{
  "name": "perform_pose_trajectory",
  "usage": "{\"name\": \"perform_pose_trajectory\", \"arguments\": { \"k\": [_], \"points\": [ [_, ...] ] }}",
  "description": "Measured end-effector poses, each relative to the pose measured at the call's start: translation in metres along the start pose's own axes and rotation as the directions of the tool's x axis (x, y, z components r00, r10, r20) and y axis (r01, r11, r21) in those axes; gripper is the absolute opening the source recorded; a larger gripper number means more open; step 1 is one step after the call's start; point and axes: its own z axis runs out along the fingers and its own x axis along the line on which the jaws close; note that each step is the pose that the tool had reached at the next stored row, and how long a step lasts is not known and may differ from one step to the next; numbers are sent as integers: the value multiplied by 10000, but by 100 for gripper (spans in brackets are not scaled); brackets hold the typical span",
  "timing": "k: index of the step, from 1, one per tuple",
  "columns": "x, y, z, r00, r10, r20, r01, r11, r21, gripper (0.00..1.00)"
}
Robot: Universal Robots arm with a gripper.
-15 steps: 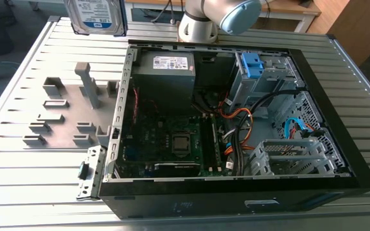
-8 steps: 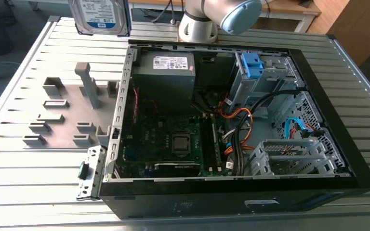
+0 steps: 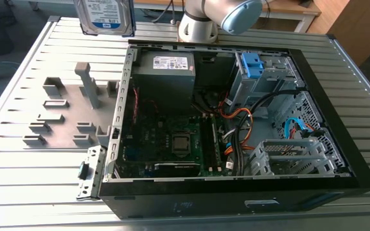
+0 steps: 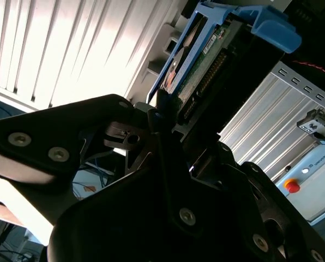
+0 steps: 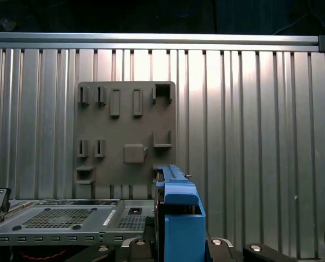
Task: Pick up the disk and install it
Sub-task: 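Pick up the disk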
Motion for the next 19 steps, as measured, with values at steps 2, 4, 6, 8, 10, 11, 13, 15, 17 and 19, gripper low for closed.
{"name": "perform_pose_trajectory", "arguments": {
  "k": [2,4,6,8,10,11,13,15,17,19],
  "points": [
    [0,-22,-1,10000,0,0,0,10000,0,36],
    [-1,-46,-1,10000,0,1,0,10000,1,36],
    [-1,-70,-3,10000,0,0,0,10000,1,36],
    [-2,-93,-3,10000,0,1,0,10000,1,36],
    [-2,-116,-4,10000,0,0,0,10000,1,36],
    [-2,-128,-5,10000,0,0,0,10000,0,36],
    [-3,-148,-6,10000,0,0,0,10000,0,36],
    [-3,-167,-6,10000,1,1,-1,10000,1,36],
    [-3,-188,-7,10000,1,1,-1,10000,1,36],
    [-4,-211,-8,10000,0,1,0,10000,1,36]
  ]
}}
